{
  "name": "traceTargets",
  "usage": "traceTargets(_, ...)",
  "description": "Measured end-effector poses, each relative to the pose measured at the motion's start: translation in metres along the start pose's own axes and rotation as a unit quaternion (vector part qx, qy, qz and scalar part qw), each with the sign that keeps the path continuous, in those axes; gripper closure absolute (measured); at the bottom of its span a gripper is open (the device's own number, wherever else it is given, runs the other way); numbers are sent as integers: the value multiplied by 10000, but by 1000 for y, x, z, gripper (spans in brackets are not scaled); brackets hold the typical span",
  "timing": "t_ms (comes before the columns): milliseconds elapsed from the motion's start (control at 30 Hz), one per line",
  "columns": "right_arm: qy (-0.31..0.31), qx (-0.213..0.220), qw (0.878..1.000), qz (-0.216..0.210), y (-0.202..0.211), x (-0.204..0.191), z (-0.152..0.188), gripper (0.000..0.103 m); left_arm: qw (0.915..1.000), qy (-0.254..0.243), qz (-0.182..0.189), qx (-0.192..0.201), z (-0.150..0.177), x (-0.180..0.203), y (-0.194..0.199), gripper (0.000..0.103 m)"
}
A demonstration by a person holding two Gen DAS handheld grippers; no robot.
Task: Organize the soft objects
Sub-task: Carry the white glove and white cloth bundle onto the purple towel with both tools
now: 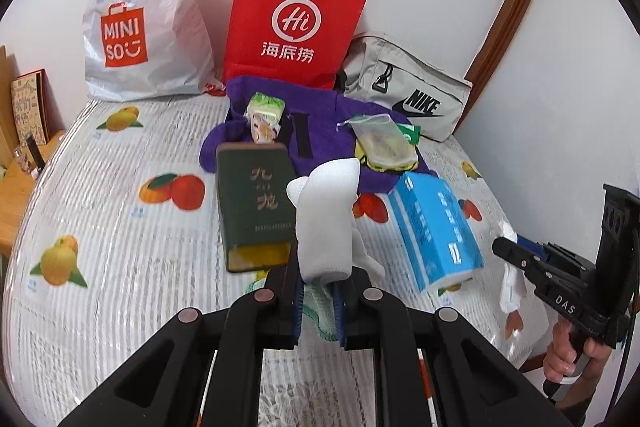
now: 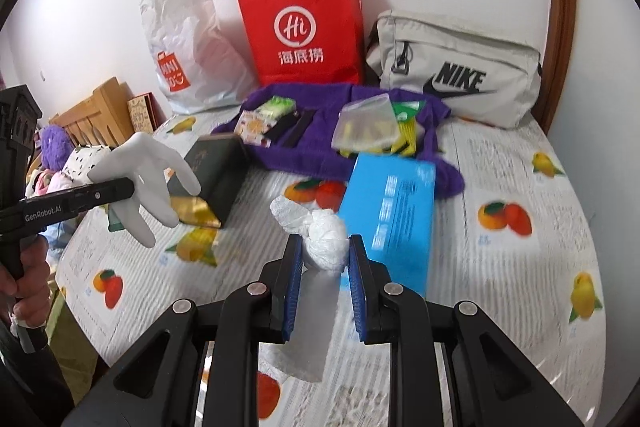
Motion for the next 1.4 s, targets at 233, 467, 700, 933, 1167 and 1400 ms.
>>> traceTargets(233,94,96,9999,0,-16,7,-41,80,9999,10,-132,31,-28,-5,-9,91)
traceTargets(467,44,125,9999,40,-40,18,-76,80,9997,26,-236,57,-58,-11,-26,91)
traceTargets(700,68,129,9999,15,-63,23,-105,80,9996,61,-270,47,-84,-19,-47,91)
traceTargets(933,134,58,9999,38,-94,27,-125,80,9996,9,-292,-24,-102,-21,-70,91)
traceTargets(1167,267,-72,9996,-28,-130,23,-144,80,9995,-10,-310,-68,-118,-26,-87,91)
traceTargets(1400,386,-370,9986,-48,-170,19,-158,80,9996,-34,-196,-182,-131,-27,-109,91)
Point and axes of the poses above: each gripper's, at about its wrist camera, not at the fingertips, and y roughly against the way its jaws point, x to its right, z to its underside, the point moved 1 cm from there along -y, roughly the way its jaws point, and after that the axes turned 4 degrees about z, right-handed, at the moved point
